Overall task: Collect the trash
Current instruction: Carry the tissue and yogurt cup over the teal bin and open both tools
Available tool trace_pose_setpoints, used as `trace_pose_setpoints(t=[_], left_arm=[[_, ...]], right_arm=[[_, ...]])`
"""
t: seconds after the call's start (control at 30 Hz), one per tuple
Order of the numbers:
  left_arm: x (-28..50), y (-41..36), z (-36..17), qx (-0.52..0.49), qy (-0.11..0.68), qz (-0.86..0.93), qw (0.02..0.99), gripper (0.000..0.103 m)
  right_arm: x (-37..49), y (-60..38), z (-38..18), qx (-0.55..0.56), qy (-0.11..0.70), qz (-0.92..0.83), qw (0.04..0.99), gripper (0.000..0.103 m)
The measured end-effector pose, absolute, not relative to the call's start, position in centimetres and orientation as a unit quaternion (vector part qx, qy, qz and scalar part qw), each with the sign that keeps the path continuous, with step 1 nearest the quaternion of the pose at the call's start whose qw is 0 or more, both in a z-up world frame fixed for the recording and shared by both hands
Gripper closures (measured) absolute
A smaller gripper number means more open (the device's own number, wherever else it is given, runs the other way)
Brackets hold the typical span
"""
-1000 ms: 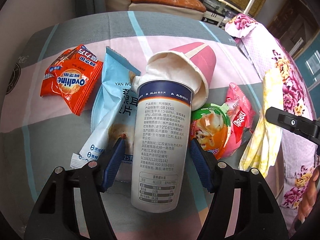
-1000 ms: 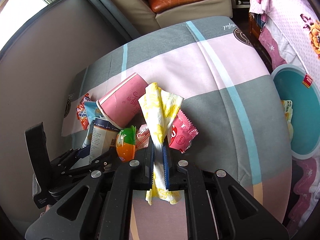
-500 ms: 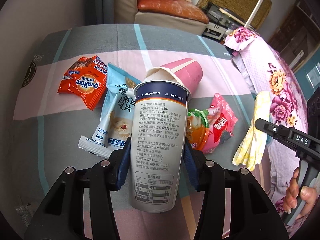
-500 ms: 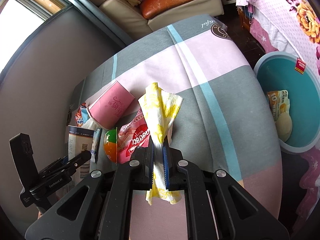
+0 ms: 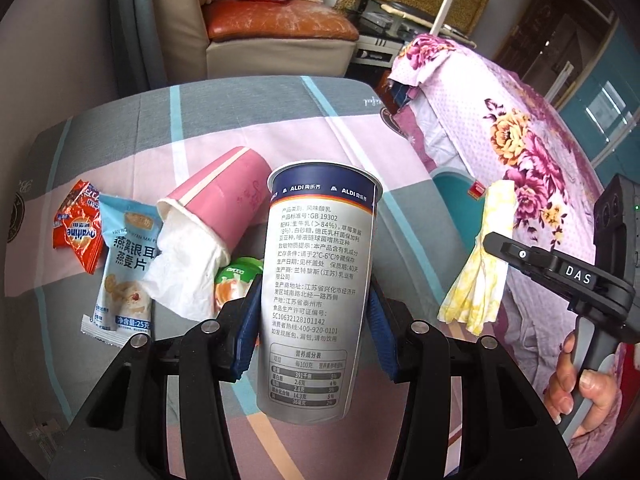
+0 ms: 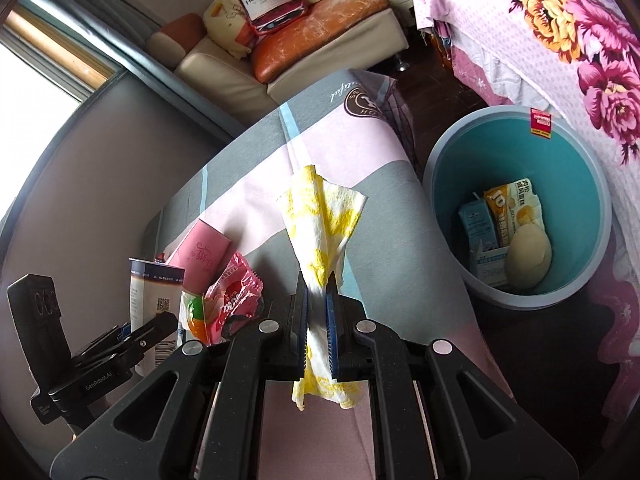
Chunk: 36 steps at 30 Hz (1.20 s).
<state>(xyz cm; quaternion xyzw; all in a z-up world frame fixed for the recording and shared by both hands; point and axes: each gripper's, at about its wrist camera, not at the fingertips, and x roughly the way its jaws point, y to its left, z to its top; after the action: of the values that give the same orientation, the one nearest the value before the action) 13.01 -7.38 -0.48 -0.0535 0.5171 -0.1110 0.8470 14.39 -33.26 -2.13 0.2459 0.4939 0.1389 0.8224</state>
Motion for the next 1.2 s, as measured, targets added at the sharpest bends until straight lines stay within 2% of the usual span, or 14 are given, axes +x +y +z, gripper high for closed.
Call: trace_pose_setpoints(t=[0.63,1.2], left_arm=[[16.5,-24.6,-2.5,0.039,0.532,-0.227,0.815,0.053],[19.4,-31.5,-5.7,0.082,0.544,-0.256,0.795,0.053]], right_arm=[[12.5,-48.4,-2.6,0.313,0.434,0.001,0.845,0.095],[14.0,-50.4,-5.2,0.308,0.456,-0.034,0.834,0.095]])
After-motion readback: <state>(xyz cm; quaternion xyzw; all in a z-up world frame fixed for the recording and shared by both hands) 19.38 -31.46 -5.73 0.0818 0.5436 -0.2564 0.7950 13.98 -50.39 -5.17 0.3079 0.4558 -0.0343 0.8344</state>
